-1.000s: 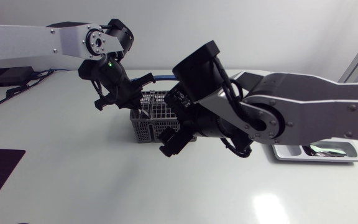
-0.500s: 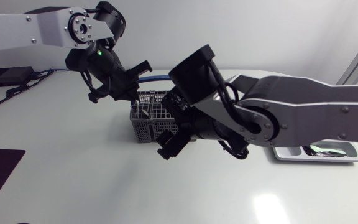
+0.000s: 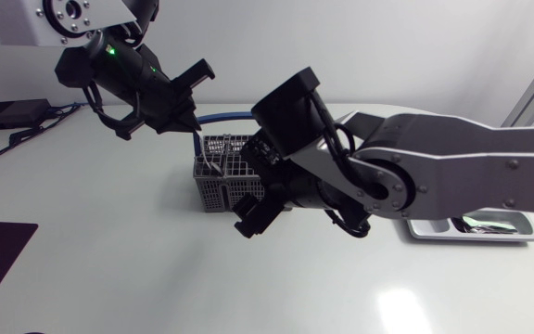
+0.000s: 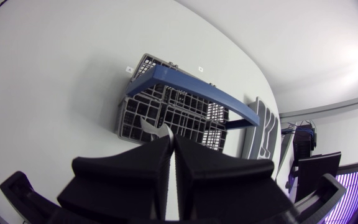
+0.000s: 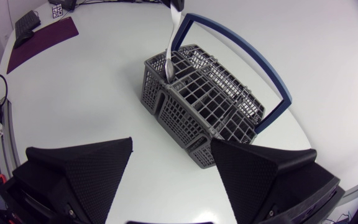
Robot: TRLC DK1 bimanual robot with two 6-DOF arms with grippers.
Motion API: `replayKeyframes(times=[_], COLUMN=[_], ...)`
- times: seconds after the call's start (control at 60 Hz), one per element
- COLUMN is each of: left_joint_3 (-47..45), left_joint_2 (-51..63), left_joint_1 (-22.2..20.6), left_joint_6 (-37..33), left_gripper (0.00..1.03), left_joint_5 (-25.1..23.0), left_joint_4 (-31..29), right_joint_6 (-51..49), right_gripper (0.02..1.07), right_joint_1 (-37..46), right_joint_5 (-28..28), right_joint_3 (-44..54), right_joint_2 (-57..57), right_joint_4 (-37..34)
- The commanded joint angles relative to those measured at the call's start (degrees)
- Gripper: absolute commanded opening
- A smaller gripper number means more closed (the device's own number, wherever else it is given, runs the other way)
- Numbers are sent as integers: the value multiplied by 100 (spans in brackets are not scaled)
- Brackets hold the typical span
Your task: Unload the cutlery basket into the drawer organizer.
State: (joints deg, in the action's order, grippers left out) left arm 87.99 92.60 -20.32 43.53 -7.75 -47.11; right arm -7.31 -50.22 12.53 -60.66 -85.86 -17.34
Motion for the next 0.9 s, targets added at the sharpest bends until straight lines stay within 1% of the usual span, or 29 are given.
replayKeyframes(times=[0.0,0.3,0.417,0.567,0.683,0.733,0.75,0.817,0.883], left_joint_3=[-159,-317,-370,-440,-475,-484,-484,-484,-475], left_joint_2=[-251,-928,-1103,-1112,-1024,-954,-945,-849,-787], left_joint_1=[45,72,89,186,230,265,265,300,327], left_joint_6=[68,94,156,191,218,226,226,253,261], left_gripper=[4,4,4,4,4,4,4,4,4], left_joint_5=[-104,-447,-754,-1220,-1598,-1862,-1871,-2249,-2503], left_joint_4=[-26,-26,-17,-26,-26,-26,-26,-26,-26], right_joint_6=[-25,-130,-253,-438,-561,-596,-596,-675,-719], right_gripper=[93,93,93,93,93,93,92,88,87], right_joint_1=[-58,-67,-146,-252,-331,-348,-348,-366,-366], right_joint_5=[82,56,-49,-155,-164,-164,-164,-164,-164], right_joint_3=[107,230,371,564,661,679,679,687,687], right_joint_2=[-97,272,597,931,1010,1010,1002,966,887], right_joint_4=[73,275,513,882,1154,1242,1260,1427,1567])
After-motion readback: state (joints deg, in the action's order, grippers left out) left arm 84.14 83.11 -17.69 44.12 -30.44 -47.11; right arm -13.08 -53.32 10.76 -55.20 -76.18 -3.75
